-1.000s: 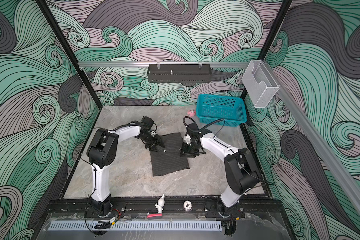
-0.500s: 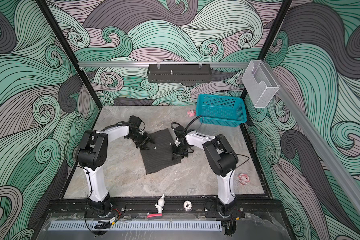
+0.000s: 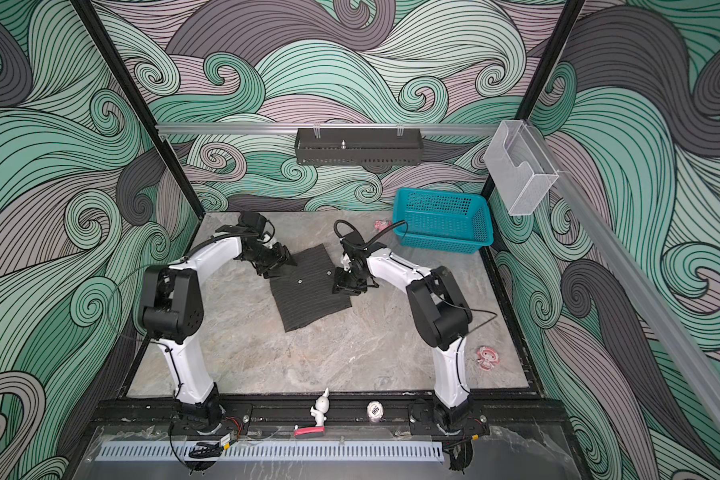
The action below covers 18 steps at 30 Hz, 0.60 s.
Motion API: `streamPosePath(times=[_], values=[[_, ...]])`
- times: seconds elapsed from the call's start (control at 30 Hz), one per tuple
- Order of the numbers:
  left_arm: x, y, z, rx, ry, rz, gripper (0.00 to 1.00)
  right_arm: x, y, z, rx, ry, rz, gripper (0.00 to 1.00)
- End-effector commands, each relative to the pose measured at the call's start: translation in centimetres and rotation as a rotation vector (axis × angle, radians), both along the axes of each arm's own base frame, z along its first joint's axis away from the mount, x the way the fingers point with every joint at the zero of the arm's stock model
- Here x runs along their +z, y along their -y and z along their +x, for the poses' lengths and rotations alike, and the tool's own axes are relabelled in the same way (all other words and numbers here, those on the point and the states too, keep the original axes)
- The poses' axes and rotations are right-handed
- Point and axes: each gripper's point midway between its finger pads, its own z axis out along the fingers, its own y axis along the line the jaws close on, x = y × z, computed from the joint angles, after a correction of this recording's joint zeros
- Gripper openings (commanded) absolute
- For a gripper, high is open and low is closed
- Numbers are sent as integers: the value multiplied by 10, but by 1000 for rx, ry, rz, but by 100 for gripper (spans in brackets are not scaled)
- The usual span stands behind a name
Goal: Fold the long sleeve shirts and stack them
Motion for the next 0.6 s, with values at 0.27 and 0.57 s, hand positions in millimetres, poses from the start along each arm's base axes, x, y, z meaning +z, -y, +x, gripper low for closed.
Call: streamPosePath(times=[0.27, 0.57], values=[[68, 60, -104, -714, 733, 586, 84, 95, 68, -30, -67, 648, 104, 48], [-26, 70, -129, -987, 519, 778, 99, 81, 90, -68, -37, 655, 152, 32]])
